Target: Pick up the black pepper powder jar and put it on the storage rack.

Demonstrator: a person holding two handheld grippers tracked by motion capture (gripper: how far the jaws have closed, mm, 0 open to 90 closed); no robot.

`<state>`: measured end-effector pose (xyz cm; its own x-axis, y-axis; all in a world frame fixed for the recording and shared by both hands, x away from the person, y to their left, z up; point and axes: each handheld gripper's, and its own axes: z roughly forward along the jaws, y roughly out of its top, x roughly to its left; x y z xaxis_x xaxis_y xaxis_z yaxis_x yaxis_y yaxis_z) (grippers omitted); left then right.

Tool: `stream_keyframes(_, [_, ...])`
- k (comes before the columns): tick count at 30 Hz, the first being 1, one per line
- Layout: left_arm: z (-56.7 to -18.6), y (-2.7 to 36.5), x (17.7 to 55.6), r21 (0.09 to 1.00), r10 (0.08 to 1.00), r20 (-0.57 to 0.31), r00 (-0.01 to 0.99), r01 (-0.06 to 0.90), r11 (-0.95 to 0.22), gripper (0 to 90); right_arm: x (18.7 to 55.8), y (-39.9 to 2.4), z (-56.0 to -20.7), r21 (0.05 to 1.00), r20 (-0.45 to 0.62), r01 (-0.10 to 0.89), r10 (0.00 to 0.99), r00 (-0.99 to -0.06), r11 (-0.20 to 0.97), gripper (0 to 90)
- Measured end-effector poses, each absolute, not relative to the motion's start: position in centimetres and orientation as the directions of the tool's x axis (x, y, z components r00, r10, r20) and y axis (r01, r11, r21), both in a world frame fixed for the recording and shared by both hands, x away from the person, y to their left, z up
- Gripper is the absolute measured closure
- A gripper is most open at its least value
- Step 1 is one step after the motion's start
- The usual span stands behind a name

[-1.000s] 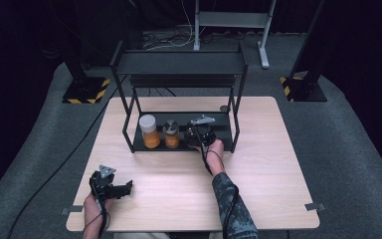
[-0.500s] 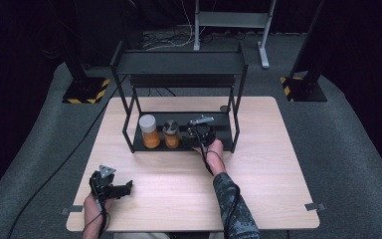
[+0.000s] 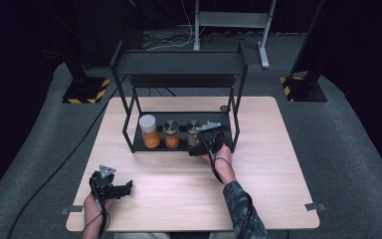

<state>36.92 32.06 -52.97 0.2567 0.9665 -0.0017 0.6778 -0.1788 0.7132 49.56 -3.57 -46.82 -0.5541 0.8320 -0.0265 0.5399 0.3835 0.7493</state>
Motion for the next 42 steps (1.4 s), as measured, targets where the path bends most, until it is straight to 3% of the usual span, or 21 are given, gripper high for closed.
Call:
stream_keyframes(16, [-53.0, 32.1, 36.9, 0.713, 0.966, 0.001, 0.257, 0.678, -0.181, 0.9, 43.6, -8.5, -47.3, 0.761, -0.065, 0.502, 0.817, -0.573, 0.412, 0.0])
stream_keyframes(42, [-53.0, 32.1, 36.9, 0.712, 0.967, -0.002, 0.257, 0.679, -0.178, 0.7, 35.8, -18.3, -51.7, 0.765, -0.020, 0.549, 0.864, -0.503, 0.337, 0.0])
